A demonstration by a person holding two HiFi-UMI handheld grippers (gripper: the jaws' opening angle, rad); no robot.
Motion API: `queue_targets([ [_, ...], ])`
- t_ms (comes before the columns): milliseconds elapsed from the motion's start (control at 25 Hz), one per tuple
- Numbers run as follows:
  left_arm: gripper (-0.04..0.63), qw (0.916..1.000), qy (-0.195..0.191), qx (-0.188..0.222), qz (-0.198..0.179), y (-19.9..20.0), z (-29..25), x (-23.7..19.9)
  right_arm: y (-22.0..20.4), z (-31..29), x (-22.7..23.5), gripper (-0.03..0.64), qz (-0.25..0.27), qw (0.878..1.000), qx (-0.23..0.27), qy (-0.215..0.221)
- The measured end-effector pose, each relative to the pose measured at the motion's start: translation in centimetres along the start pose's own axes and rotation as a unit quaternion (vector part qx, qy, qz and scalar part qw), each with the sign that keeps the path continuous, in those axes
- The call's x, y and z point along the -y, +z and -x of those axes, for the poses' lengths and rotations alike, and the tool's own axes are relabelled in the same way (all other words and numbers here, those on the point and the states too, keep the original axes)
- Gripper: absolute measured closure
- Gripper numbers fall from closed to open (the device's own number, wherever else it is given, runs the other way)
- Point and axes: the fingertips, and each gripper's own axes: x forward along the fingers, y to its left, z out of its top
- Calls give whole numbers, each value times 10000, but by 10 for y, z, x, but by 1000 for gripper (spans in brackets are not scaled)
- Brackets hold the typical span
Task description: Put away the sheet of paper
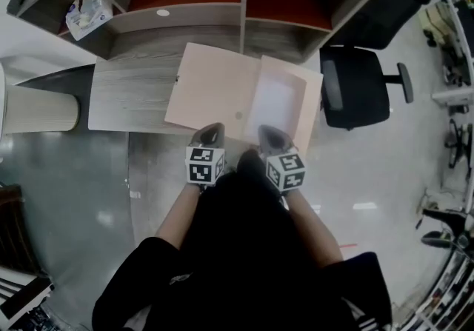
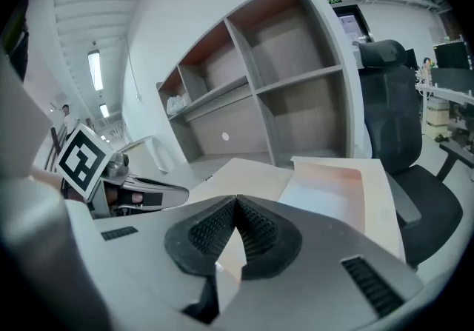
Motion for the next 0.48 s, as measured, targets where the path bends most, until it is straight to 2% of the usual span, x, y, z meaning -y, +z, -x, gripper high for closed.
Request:
queue_targets([
  [160,548,9996,-201,170,-103,2,18,14,7,18,-16,598,110,9995,231,-170],
  [320,548,9983,-351,410,-206,9,34,28,23,45,-21,600,217,9959,670,-565],
  [480,548,9963,-459,718,-79,15,52,45,30,70,-27,600,496,9925,799,-784],
])
